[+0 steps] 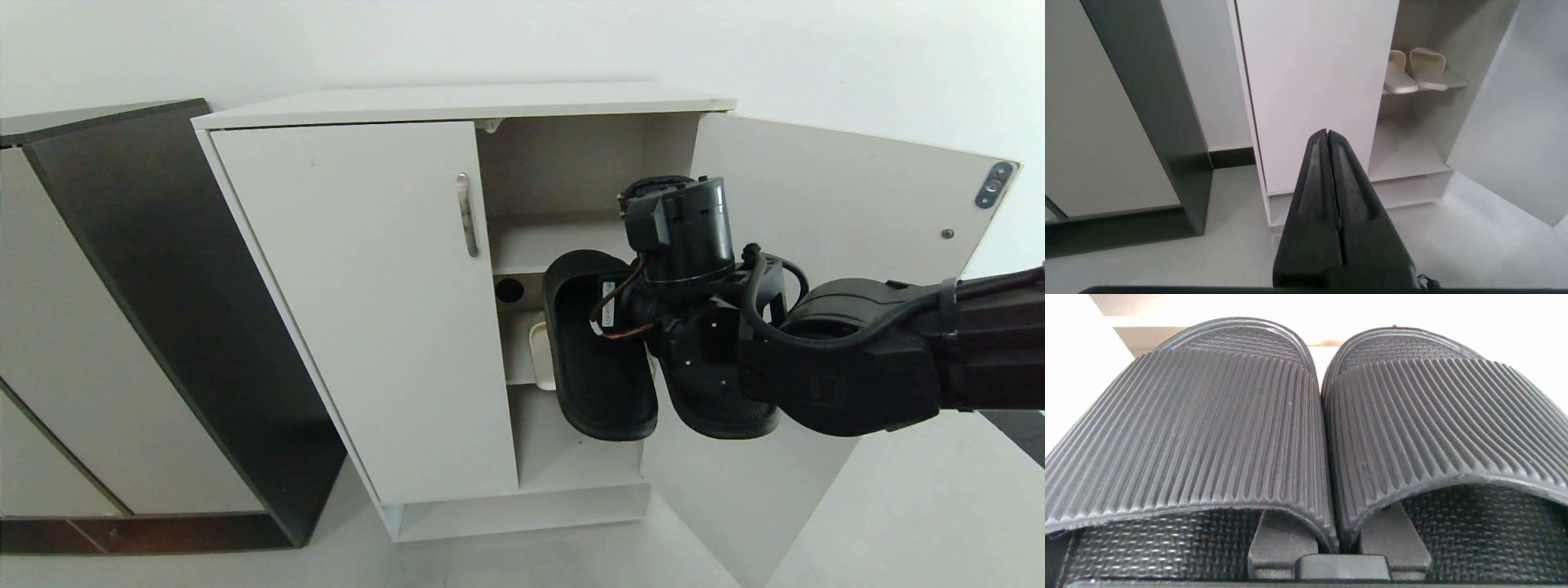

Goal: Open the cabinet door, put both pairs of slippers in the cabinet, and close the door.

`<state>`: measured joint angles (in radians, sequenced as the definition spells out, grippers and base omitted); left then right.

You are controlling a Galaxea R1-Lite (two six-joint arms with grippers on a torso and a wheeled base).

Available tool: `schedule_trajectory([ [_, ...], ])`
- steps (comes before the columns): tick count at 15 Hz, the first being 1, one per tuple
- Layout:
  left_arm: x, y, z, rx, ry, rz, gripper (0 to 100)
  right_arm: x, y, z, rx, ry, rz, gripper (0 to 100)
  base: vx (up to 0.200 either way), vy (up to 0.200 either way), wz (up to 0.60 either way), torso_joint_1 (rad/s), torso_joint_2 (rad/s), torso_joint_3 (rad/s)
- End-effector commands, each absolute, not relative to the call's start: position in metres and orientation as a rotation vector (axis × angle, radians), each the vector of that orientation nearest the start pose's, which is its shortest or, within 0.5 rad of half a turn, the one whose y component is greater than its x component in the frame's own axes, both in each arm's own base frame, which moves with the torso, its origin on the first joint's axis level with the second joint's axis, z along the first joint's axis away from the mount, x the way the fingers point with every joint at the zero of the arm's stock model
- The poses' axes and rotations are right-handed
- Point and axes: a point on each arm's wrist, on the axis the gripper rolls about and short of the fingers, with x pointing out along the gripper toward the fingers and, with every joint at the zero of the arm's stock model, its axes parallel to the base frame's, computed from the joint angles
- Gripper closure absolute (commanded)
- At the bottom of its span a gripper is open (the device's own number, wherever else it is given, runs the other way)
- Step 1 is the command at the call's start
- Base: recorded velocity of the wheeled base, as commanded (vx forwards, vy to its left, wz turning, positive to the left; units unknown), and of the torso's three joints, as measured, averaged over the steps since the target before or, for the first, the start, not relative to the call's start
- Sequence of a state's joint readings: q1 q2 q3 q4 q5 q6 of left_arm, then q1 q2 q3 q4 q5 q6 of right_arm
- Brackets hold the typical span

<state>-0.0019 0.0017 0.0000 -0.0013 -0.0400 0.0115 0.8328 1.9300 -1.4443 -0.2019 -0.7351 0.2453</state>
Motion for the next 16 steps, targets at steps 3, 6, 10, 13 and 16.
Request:
schedule_trajectory([
  [3,-0.023,-0.001,0.076,0.012,0.000,-0.041,100,0.272,0.278,0.240,0.037,0.209,0.083,100,0.000,0.000,0.00,0.000,0.00,0.000],
  [6,-0.023,-0.001,0.076,0.012,0.000,-0.041,100,0.268,0.285,0.238,0.031,0.222,0.137,100,0.000,0.000,0.00,0.000,0.00,0.000],
  [10,-0.023,-0.001,0.076,0.012,0.000,-0.041,100,0.272,0.290,0.231,0.024,0.231,0.138,100,0.000,0.000,0.00,0.000,0.00,0.000],
  [13,-0.023,-0.001,0.076,0.014,0.000,-0.041,100,0.272,0.291,0.236,0.031,0.221,0.140,100,0.200,0.000,0.00,0.001,0.00,0.009],
  [16,-0.023,-0.001,0.076,0.014,0.000,-0.041,100,0.272,0.291,0.239,0.026,0.212,0.141,100,0.200,0.000,0.00,0.005,0.00,0.002],
])
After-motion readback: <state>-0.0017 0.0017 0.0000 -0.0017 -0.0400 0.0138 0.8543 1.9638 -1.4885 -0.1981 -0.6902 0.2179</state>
